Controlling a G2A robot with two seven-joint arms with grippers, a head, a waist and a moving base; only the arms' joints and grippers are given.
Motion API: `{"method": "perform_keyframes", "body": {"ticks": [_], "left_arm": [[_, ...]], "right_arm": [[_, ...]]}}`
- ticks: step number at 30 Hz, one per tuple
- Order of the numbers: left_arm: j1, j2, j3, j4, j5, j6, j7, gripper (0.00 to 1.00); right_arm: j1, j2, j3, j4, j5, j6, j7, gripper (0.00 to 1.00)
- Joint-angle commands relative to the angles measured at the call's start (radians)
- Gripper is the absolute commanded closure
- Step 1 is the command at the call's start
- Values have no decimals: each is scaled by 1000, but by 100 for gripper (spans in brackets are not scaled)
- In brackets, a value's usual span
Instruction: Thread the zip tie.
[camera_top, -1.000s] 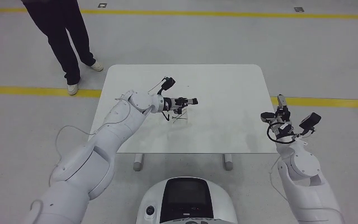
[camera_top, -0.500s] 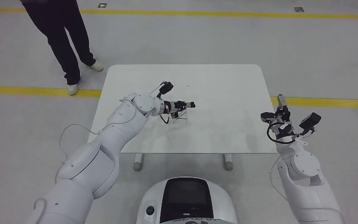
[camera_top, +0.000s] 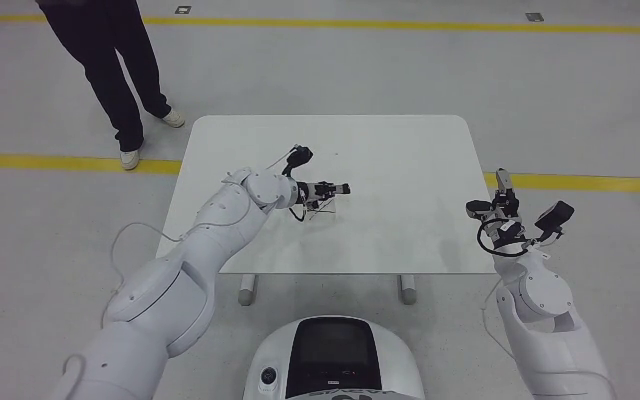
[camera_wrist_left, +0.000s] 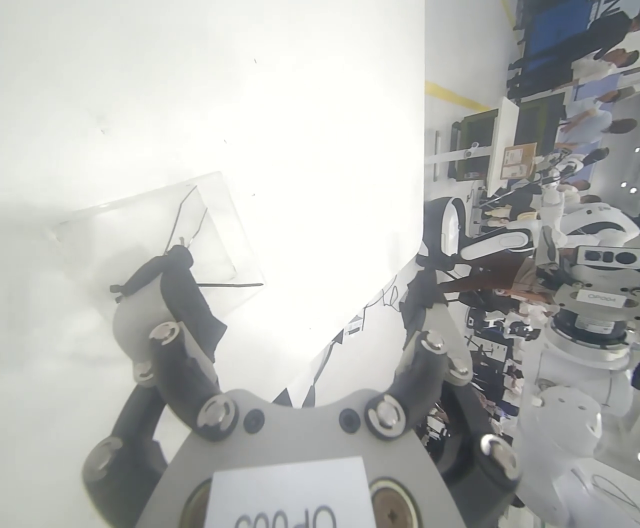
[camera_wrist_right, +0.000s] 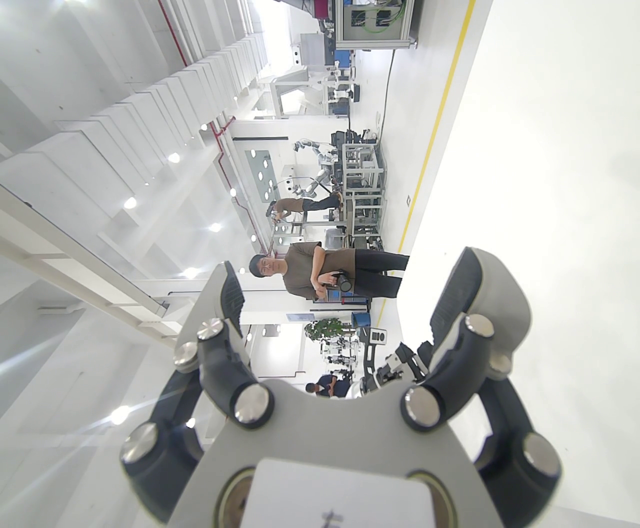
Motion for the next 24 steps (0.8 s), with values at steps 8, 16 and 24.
{"method": "perform_keyframes", "body": {"ticks": [8, 16, 24], "left_arm": [[-19, -28, 25, 56, 30, 7, 2, 0], [-34, -60, 46, 111, 46, 9, 5, 0], [-43, -87, 57, 160, 47, 2, -7, 0]], "right_arm": [[0, 0, 0, 0, 0, 0, 0, 0], [0, 0, 0, 0, 0, 0, 0, 0], [0, 0, 0, 0, 0, 0, 0, 0]]}}
